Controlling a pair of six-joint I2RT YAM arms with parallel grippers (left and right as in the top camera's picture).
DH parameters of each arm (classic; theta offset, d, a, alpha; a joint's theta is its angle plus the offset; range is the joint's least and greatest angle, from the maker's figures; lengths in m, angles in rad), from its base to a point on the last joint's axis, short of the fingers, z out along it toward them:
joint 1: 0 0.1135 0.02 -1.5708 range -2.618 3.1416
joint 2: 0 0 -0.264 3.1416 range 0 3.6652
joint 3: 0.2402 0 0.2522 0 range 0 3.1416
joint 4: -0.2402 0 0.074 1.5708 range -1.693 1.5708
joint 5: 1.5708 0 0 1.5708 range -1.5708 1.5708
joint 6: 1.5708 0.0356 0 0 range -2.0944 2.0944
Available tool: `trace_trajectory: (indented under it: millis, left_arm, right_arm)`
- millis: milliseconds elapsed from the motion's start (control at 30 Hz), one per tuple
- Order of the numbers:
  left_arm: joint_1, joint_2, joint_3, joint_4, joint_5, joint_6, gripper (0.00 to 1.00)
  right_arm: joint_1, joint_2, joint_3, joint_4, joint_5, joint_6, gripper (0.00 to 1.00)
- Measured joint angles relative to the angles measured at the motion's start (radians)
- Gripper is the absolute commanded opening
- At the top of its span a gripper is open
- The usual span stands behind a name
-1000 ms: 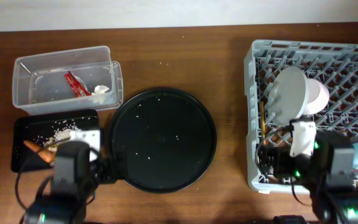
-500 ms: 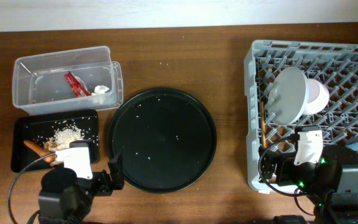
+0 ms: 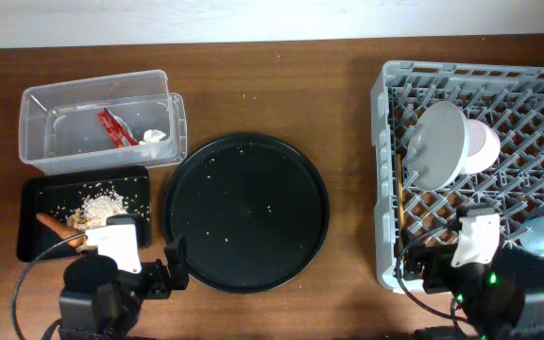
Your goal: Sort waste into correct bins and load items into the dishwasher rack
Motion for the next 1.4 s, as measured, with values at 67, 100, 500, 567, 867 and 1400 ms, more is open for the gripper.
trace_trajectory:
  millis: [67,100,500,567,867,1400]
  left_arm:
    - [0.0,0.0,0.0,0.0,0.0,0.0,0.99]
    - [0.0,0.0,0.0,0.0,0.0,0.0,0.99]
    - [0.0,0.0,-0.002,0.0,0.0,0.0,0.99]
    - [0.0,0.0,-0.002,0.0,0.0,0.0,0.99]
    - [0.0,0.0,-0.002,0.0,0.0,0.0,0.99]
    - [0.0,0.0,-0.003,0.0,0.0,0.0,0.99]
  right_arm:
    - [0.037,-0.105,-0.095,0.101,0.021,0.0,0.99]
    - [0.045,-0.153,-0.146,0.161,0.025,-0.001,0.98]
    - [0.003,-0.414,-0.613,0.754,0.024,-0.012,0.98]
    - [0.003,-0.415,-0.663,0.832,0.026,-0.014,0.99]
    - [-0.027,-0.415,-0.811,1.01,0.012,-0.08,0.98]
    - [-0.028,-0.416,-0.813,0.889,0.001,-0.123,0.98]
